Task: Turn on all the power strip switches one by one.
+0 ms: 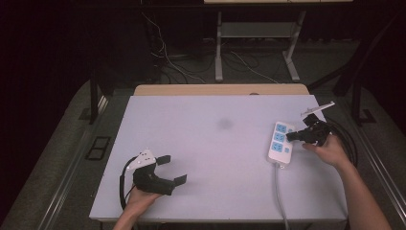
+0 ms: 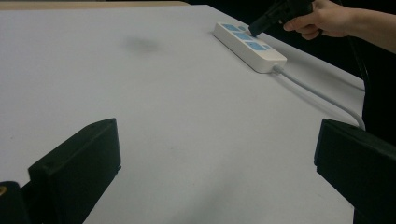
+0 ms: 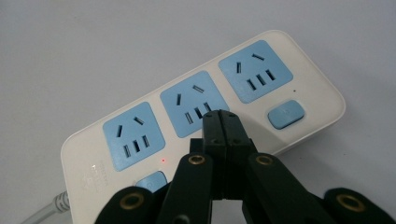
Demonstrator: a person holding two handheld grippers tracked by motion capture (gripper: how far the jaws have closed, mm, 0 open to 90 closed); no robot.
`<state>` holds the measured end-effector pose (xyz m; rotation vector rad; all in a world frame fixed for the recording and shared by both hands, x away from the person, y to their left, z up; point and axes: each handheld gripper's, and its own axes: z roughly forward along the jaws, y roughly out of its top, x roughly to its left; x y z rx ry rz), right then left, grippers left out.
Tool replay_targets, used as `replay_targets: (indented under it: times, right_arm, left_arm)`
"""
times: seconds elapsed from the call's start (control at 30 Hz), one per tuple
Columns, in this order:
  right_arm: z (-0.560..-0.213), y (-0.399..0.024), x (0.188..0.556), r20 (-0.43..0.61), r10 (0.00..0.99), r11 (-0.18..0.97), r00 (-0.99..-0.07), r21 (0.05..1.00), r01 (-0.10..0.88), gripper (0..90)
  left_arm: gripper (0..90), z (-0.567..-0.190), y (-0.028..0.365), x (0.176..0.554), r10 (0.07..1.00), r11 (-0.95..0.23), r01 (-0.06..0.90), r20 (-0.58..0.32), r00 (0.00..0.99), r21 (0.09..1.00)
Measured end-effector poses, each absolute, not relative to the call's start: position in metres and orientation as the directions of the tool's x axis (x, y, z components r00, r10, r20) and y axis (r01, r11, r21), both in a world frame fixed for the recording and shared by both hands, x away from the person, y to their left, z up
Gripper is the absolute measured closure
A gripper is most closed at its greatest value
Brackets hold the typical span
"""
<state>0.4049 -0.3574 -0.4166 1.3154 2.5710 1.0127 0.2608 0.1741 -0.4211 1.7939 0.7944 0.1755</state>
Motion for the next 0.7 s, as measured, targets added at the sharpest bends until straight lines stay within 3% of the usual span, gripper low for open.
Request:
replay_targets:
  times: [0.7]
  right_arm:
    - [-0.4176,-0.3501,0.3978,0.144,0.774,0.425,-0.616,0.604,0.675,90.0]
  left_arm:
    - [0.0,-0.4212,0.1734,0.2607,0.592,-0.163,0.429,-0.259,0.763,0.888]
